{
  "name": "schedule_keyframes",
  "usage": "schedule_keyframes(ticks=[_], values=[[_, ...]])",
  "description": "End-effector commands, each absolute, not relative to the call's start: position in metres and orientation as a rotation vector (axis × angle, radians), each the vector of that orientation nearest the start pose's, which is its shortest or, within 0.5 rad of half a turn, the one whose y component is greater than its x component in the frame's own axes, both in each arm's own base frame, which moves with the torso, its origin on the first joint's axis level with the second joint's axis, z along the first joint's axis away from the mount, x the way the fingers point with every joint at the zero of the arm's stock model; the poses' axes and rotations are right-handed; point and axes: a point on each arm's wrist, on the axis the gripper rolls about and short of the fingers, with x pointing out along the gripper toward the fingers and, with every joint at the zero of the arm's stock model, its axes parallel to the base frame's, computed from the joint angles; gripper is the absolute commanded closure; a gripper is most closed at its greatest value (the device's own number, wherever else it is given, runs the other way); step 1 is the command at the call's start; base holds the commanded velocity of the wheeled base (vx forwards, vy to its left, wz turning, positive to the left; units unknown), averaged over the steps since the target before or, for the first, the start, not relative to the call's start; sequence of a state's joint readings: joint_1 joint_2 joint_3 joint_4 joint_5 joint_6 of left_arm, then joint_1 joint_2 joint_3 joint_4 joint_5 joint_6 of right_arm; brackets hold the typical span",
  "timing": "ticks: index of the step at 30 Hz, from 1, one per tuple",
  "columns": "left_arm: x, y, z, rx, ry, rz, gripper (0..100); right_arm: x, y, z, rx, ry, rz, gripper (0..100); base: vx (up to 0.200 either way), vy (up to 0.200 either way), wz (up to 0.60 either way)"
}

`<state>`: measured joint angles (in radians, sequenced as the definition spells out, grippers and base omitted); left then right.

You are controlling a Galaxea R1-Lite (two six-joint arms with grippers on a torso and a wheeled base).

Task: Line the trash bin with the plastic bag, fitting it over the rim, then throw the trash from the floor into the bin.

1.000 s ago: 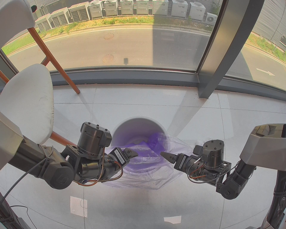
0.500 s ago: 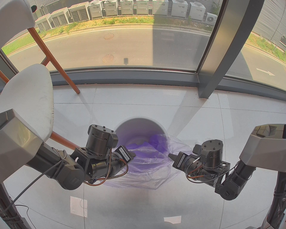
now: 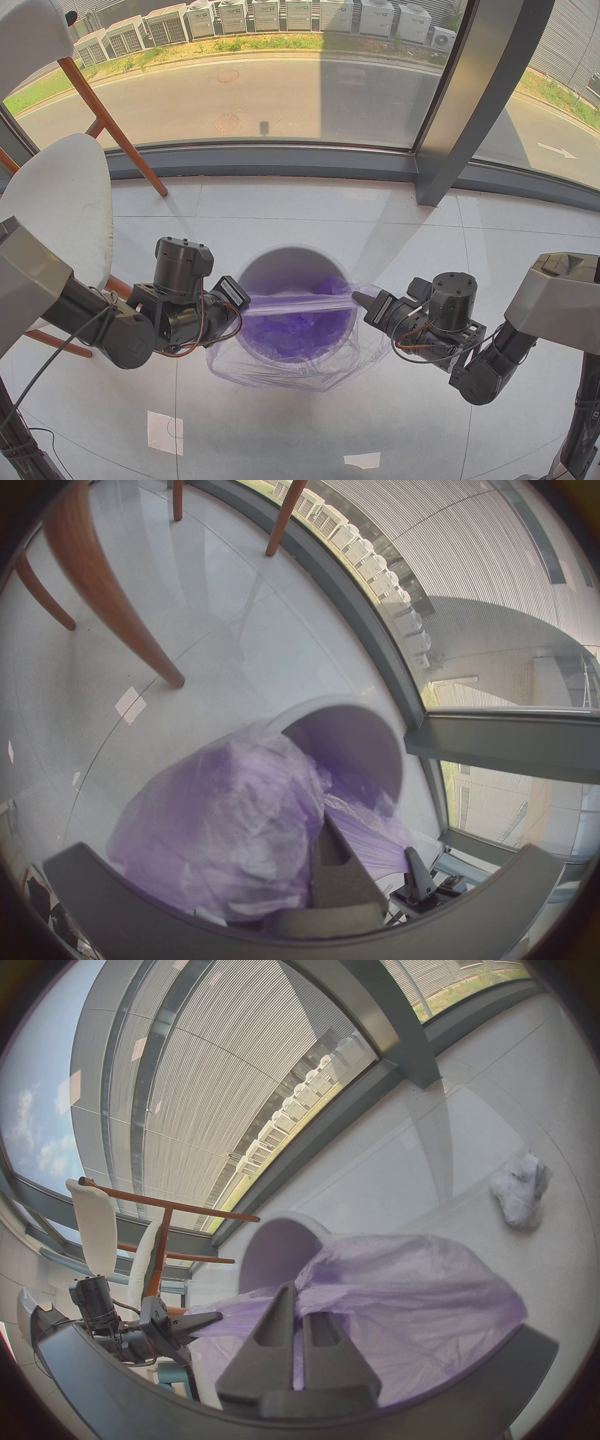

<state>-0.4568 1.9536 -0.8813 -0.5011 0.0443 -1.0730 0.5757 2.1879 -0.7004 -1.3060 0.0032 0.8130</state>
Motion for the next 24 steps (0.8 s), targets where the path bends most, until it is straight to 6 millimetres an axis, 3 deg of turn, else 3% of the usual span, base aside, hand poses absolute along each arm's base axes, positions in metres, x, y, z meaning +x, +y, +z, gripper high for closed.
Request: schedule_keyframes(ticks=[1,12,24], values=[[0.325,-0.146,0.123,-0.925,0.639,-0.072,100,0.322,0.193,0.064,0.752,0.365,0.489,100,0.0,0.0,0.0],[0.347,-0.154,0.154,-0.959,0.538,-0.142,100,0.36,0.2,0.062,0.735,0.298,0.546,100,0.0,0.0,0.0],[0.361,-0.151,0.159,-0.929,0.517,-0.185,100,0.392,0.211,0.081,0.748,0.172,0.612,100,0.0,0.0,0.0]])
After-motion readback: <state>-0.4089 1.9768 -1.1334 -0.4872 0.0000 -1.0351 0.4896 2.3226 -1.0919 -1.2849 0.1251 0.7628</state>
